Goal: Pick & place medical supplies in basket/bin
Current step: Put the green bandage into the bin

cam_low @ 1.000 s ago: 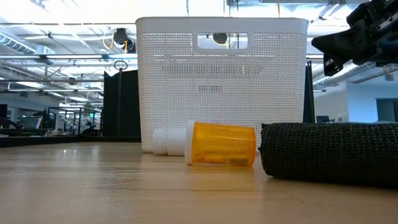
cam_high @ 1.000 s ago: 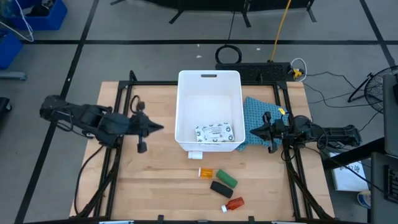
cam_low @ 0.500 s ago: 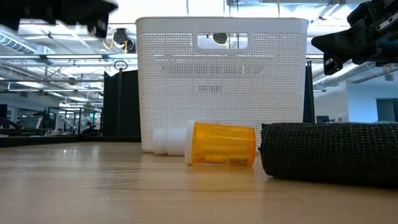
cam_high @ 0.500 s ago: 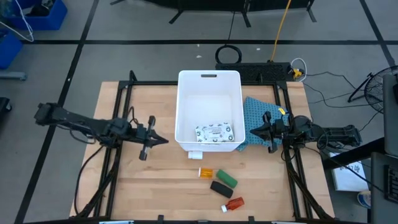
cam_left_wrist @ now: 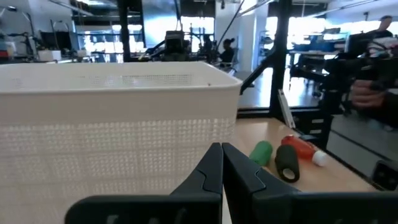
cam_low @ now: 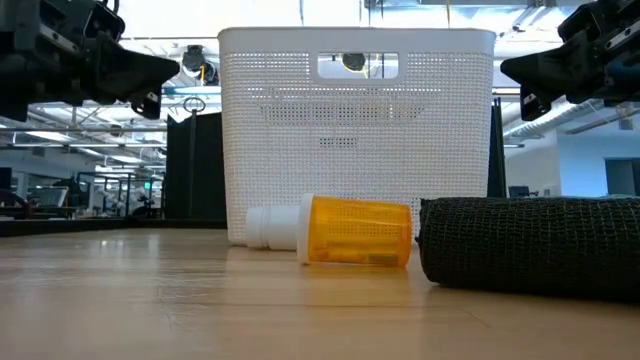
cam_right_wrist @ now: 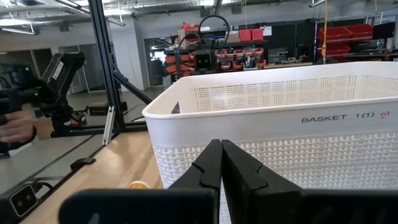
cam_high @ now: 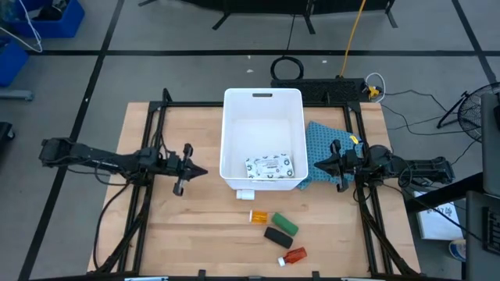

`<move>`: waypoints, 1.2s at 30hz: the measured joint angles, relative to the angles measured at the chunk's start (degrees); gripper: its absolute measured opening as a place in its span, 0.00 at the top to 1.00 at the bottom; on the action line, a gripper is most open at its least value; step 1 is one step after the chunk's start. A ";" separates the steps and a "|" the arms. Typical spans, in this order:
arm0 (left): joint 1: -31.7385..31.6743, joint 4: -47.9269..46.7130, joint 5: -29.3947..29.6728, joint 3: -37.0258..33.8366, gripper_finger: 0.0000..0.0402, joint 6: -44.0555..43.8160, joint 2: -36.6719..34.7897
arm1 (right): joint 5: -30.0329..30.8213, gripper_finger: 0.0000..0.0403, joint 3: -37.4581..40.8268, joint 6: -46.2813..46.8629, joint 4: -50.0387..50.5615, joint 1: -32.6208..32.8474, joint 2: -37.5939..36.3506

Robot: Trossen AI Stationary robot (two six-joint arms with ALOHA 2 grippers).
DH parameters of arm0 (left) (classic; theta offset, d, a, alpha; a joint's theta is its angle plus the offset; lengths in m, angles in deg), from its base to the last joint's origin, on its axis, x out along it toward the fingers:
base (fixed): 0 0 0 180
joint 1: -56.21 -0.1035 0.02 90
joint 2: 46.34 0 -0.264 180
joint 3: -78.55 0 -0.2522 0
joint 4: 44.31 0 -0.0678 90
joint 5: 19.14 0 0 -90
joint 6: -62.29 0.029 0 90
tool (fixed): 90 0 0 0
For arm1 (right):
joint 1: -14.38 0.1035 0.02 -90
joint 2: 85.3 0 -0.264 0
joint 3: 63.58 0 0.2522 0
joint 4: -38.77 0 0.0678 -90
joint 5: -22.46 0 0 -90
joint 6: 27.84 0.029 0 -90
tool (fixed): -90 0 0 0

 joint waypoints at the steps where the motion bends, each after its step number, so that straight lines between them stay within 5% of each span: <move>1: 0.10 -0.16 0.53 -0.05 1.00 0.80 -0.02 | 0.01 1.00 0.02 0.01 0.00 0.00 0.00; 10: 0.14 -1.98 5.07 -0.54 1.00 10.29 -10.39 | -0.32 1.00 0.02 1.09 0.24 0.00 0.00; 21: -5.50 -31.13 3.43 -0.52 1.00 8.94 -30.55 | -1.55 1.00 0.01 0.94 0.05 0.00 0.00; 27: -6.61 -38.59 -3.67 -0.52 1.00 4.75 -32.52 | -1.52 1.00 0.02 0.61 0.07 0.00 0.02; 36: -6.61 -41.01 -3.29 -0.52 1.00 2.88 -32.46 | -1.61 1.00 0.02 0.77 0.07 0.00 0.02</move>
